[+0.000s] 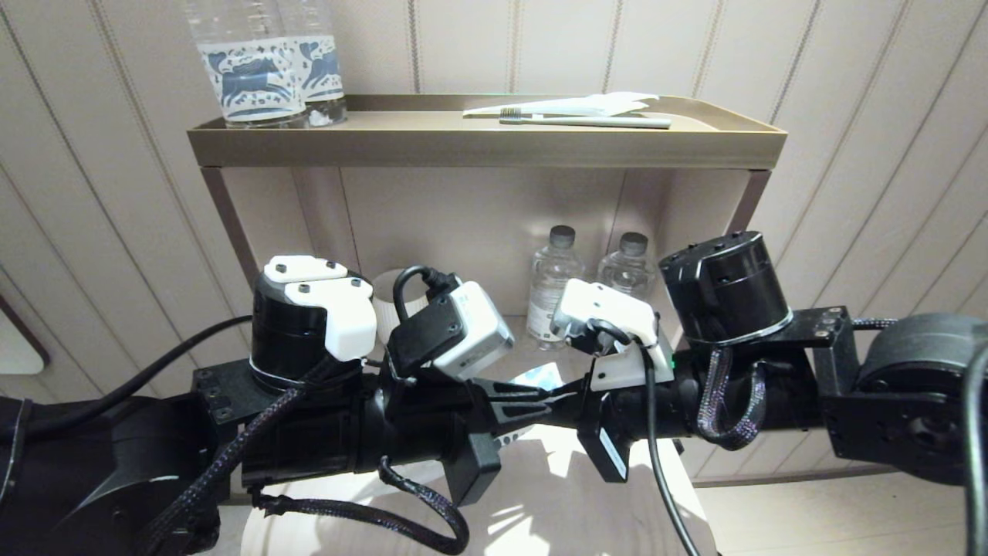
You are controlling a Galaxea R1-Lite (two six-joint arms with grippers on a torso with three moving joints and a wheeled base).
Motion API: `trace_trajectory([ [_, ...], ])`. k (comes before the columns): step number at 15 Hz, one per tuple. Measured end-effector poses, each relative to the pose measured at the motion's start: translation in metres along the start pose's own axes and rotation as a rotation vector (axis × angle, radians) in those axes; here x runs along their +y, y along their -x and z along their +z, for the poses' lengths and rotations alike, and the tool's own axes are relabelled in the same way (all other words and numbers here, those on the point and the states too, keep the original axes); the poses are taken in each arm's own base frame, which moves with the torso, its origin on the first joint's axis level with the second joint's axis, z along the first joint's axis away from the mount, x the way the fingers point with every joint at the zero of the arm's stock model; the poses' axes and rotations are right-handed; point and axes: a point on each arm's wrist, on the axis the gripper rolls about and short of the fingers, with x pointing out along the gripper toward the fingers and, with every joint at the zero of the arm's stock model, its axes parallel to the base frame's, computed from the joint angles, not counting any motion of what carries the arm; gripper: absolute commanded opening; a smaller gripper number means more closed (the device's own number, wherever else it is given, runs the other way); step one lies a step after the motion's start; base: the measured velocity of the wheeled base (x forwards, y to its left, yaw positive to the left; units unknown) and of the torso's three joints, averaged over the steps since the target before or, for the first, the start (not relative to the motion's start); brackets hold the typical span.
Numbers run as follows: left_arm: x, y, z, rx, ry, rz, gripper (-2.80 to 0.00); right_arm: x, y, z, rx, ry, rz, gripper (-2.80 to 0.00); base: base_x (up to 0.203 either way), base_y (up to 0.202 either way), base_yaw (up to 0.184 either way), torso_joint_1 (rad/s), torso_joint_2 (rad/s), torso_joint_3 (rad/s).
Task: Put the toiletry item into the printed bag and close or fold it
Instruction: Close the strorage bag and place it on the desk
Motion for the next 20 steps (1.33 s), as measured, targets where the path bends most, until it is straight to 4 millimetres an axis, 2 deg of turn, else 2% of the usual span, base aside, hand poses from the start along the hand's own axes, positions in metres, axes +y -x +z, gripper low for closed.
trace_trajectory([
  [10, -0.005, -0.002, -0.002, 0.012, 0.001, -0.009, -2.80, -0.001, 0.004, -0.003, 0.003, -0.003, -0.007, -2.80, 0.000, 0.000, 0.000, 0.000, 0.00, 0.000],
  [16, 0.009, 0.024, -0.011, 0.029, 0.025, 0.072, -2.80, -0.001, 0.009, -0.004, 0.000, -0.004, -0.016, -2.80, 0.000, 0.000, 0.000, 0.000, 0.00, 0.000],
  [20, 0.005, 0.041, -0.023, 0.060, 0.042, 0.090, -2.80, 0.000, 0.011, -0.004, -0.001, -0.005, -0.013, -2.80, 0.000, 0.000, 0.000, 0.000, 0.00, 0.000],
])
